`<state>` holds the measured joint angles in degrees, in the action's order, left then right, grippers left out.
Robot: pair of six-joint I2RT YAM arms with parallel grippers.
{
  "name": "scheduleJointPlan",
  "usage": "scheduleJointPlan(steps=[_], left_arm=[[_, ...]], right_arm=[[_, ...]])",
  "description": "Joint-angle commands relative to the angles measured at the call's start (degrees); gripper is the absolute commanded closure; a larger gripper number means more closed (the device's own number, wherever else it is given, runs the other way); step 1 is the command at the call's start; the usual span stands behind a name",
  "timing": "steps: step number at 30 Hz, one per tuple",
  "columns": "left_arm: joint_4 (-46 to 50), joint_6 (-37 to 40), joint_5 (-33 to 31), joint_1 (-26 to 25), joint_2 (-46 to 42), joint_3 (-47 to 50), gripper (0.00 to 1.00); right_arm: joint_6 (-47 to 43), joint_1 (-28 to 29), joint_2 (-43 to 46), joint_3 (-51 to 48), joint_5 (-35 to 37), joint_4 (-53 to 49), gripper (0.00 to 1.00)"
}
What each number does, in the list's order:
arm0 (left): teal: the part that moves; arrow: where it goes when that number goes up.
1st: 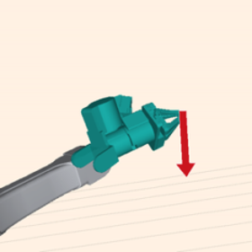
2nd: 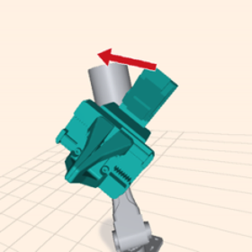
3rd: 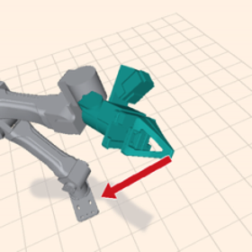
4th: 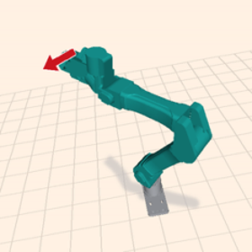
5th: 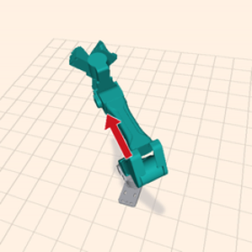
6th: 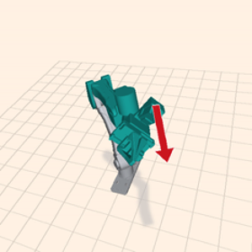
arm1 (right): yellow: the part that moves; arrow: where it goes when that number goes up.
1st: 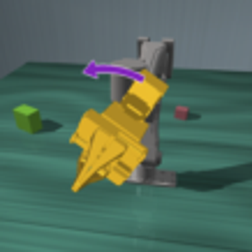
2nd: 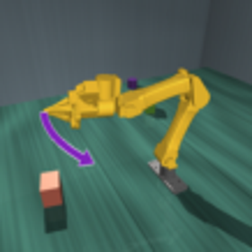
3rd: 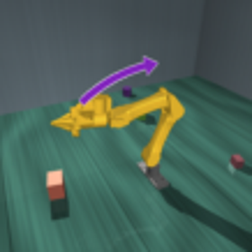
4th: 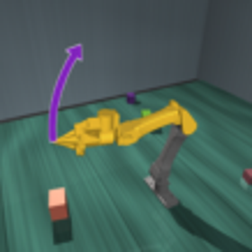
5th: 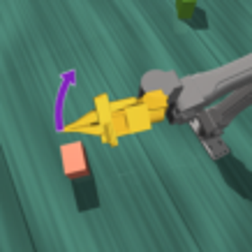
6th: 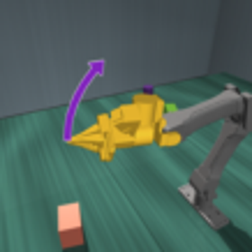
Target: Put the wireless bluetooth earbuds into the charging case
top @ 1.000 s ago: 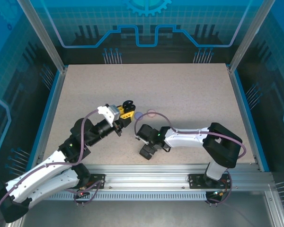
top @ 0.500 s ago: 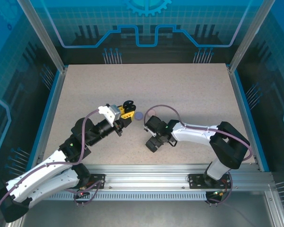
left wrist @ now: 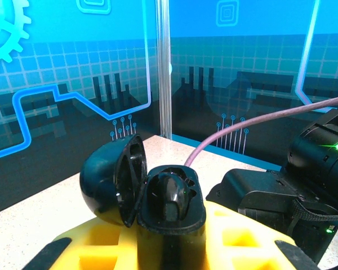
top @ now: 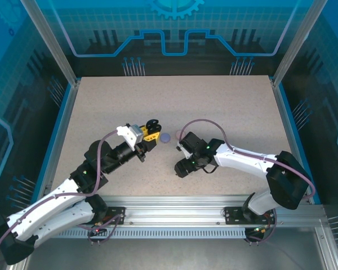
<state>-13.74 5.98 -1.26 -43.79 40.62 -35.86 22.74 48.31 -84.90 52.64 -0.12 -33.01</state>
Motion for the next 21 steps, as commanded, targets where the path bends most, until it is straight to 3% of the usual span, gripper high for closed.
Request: scheduleJointPlan(steps=[1, 13, 21], left_arm=[[-0.94, -0.27, -1.18, -0.42, -1.80, -0.24, 1.00], [0.29, -0.21, -1.71, -0.48, -2.92, 0.08, 1.00], [0.43, -0.04, -1.94, -0.47, -2.69, 0.06, 1.00]], right_arm=[[6.64, -0.16, -2.50, 1.97, -8.51, -3.02, 0.27], [6.09, 0.28, -10.88, 3.78, -16.68, -1.02, 0.46], [5.82, 0.47, -12.48, 4.47, -17.20, 1.07, 0.48]])
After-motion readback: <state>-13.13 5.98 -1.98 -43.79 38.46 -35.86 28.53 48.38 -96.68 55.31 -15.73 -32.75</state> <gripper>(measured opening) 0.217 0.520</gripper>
